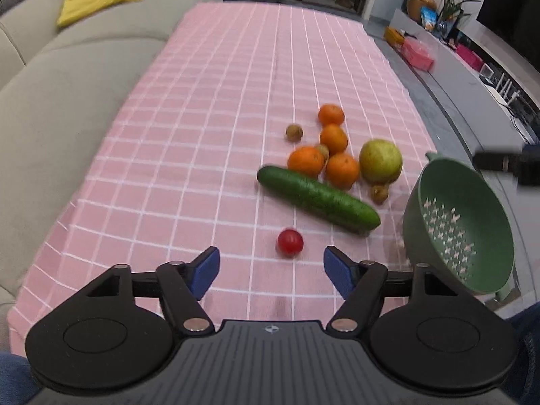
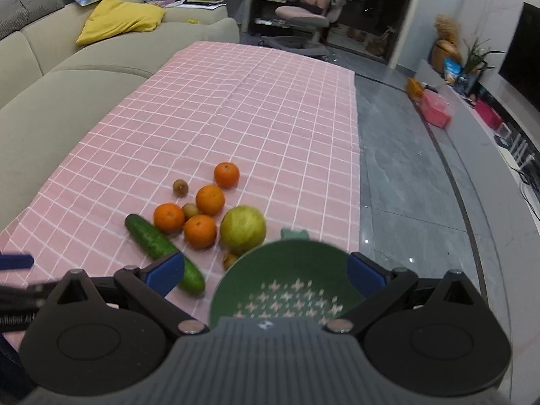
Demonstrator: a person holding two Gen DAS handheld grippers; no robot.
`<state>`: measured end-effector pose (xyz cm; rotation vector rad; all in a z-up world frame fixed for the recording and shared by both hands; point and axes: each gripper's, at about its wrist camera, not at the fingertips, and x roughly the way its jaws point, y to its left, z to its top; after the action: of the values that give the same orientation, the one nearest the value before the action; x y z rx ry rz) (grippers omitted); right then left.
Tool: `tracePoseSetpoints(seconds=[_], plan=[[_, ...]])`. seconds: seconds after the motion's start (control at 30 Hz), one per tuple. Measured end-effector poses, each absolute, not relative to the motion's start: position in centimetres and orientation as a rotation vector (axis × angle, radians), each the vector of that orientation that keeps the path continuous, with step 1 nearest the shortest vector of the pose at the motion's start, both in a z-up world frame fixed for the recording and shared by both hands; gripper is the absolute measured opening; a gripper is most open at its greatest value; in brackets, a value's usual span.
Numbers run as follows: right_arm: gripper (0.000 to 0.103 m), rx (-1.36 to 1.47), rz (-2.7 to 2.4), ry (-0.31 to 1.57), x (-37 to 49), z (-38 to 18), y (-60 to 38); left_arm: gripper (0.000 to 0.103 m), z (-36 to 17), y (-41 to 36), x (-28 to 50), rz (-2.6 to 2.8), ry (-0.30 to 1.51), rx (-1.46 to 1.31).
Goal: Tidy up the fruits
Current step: 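Grasp the red cherry tomato with the left gripper while the right gripper grasps the green pear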
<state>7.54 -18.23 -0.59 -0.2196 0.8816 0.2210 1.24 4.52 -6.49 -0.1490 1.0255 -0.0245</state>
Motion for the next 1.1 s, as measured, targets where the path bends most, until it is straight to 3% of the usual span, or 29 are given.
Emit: tracePoseSetpoints(seconds=[0.2, 0.3, 0.53, 0.97, 1.1], plan=[[0.098, -0.219, 0.340, 0.941, 13.0, -1.8, -17.8, 0.073, -8.9, 4.9, 2.1, -0.092, 1.035, -0.157], [0.089, -0.274, 0.384, 0.969, 15.3, -3.1, -16.6, 0.072, -10.1, 4.7, 2.7, -0.128, 1.034, -0.139], [0.081, -0.329, 0.403, 1.096, 20.2, -7.1, -14.7, 0.071, -12.3, 4.0, 5.1, -0.135, 1.069, -0.104], [0.081, -0.352, 0.465, 1.287, 24.6, -12.4, -12.7, 0.069, -14.4, 4.0, 6.8, -0.199, 1.079, -0.179], [0.077, -0.375, 0.478, 1.332, 25.0, -13.7, -12.4, 0.054, -14.7, 4.0, 6.8, -0.214, 1.076, -0.200]])
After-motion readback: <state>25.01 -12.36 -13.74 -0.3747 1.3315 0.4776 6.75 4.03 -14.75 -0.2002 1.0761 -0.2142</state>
